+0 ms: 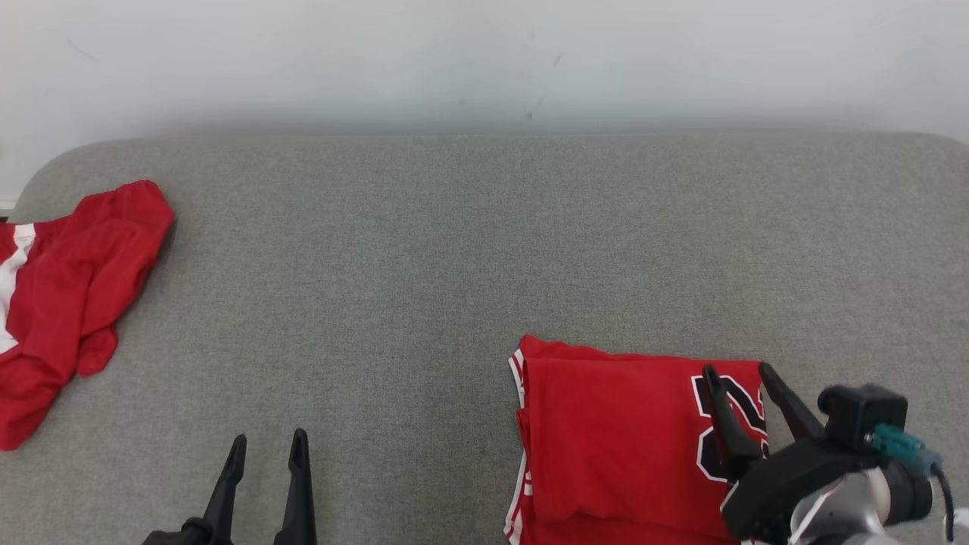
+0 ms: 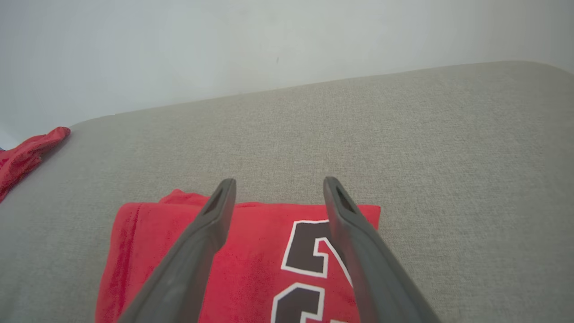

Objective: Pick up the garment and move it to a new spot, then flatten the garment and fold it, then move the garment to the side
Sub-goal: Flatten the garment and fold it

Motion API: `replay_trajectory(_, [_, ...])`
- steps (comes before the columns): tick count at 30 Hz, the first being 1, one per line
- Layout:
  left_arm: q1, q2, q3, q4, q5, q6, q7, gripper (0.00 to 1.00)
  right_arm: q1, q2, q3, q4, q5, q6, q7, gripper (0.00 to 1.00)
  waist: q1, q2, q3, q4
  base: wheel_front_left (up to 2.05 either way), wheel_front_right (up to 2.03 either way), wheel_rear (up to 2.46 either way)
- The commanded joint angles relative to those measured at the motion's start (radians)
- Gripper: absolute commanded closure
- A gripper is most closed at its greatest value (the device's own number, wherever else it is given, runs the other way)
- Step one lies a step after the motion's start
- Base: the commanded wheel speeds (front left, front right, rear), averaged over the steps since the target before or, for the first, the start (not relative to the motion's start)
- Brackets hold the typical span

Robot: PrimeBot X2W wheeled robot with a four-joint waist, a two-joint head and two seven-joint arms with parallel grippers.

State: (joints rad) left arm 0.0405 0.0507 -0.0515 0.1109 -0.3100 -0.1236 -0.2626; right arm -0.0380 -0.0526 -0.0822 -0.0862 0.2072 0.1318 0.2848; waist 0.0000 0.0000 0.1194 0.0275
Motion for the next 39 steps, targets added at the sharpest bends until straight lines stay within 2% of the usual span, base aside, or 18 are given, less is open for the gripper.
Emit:
replay_trajectory(1, [0.008,-0.001,-0.001,-0.003,-0.008,-0.001,-0.003,0.0,0.031,0.004,-0.009,0.008,-0.03,-0.001,-0.021,0.0,0.0,0.0,0.001,0.0,0.0,0.0,0.0])
replay_trajectory(8, [-0.008,-0.001,-0.001,-0.004,-0.011,-0.001,-0.003,0.0,0.08,0.004,0.012,0.079,-0.07,-0.001,-0.09,0.0,0.0,0.0,0.015,0.0,0.0,0.0,0.0])
replay_trajectory(11, [-0.014,-0.001,-0.001,-0.001,-0.011,-0.001,-0.003,0.0,0.082,0.004,0.083,0.113,-0.063,-0.001,-0.111,0.0,0.0,0.0,0.021,0.003,0.0,0.0,0.0])
replay_trajectory(17, [-0.024,-0.001,0.001,0.002,-0.007,-0.002,-0.003,0.0,0.071,-0.008,0.302,0.121,-0.115,-0.002,-0.101,0.0,0.0,0.0,0.028,0.012,0.0,0.0,0.0])
replay_trajectory(21, [-0.025,-0.001,0.004,0.002,-0.005,-0.003,-0.003,0.0,0.067,-0.029,0.386,0.124,-0.142,-0.002,-0.083,0.0,0.0,0.0,0.031,0.018,0.0,0.0,0.0])
replay_trajectory(31, [-0.035,-0.001,0.002,0.001,-0.014,-0.002,-0.003,0.0,0.022,-0.061,0.487,0.177,-0.214,-0.002,-0.067,0.0,0.0,0.0,0.05,0.026,0.0,0.0,0.0])
replay_trajectory(39, [-0.045,-0.001,0.004,0.01,-0.021,-0.003,-0.003,0.0,0.008,-0.059,0.494,0.211,-0.26,-0.002,-0.048,0.0,0.0,0.0,0.059,0.036,0.0,0.0,0.0])
